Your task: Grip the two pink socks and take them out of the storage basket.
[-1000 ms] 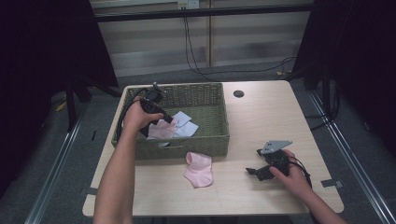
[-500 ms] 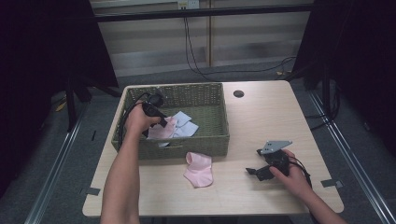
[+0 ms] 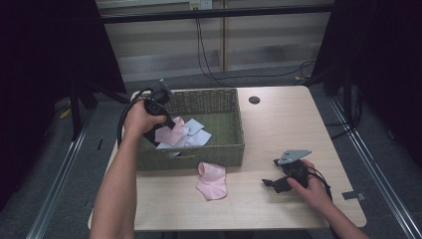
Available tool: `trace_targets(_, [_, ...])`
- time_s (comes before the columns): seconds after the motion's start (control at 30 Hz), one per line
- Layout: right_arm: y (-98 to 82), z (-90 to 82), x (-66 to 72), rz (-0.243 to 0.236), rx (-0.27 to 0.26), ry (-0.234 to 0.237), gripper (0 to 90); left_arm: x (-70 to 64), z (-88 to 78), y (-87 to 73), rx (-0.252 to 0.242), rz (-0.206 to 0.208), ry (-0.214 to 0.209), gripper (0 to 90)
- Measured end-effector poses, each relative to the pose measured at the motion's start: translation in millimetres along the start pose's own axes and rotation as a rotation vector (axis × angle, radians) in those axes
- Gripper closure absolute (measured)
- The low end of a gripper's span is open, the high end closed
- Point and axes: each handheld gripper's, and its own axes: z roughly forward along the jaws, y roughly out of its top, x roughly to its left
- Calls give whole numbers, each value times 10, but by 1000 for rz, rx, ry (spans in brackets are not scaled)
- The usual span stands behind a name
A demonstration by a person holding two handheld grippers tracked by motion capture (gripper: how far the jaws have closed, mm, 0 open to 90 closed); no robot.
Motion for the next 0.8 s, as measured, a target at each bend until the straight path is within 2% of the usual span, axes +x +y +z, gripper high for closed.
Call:
trace_targets(0.17, [0,0,0,0,0,0,107,-68,-154,23,-6,0,-37,802])
trace_targets(0.47, [0,0,0,0,0,0,107,-187,-350,59,-21,5,-71,802])
trace_targets(0.6, [0,0,0,0,0,0,107,-207,-415,64,-4,18,-72,802])
trace_targets(0.63, [0,0,0,0,0,0,107,-230,-453,65,-19,7,-74,802])
trace_targets(0.8, [0,0,0,0,0,0,107,-275,-538,74,-22,20,-85,802])
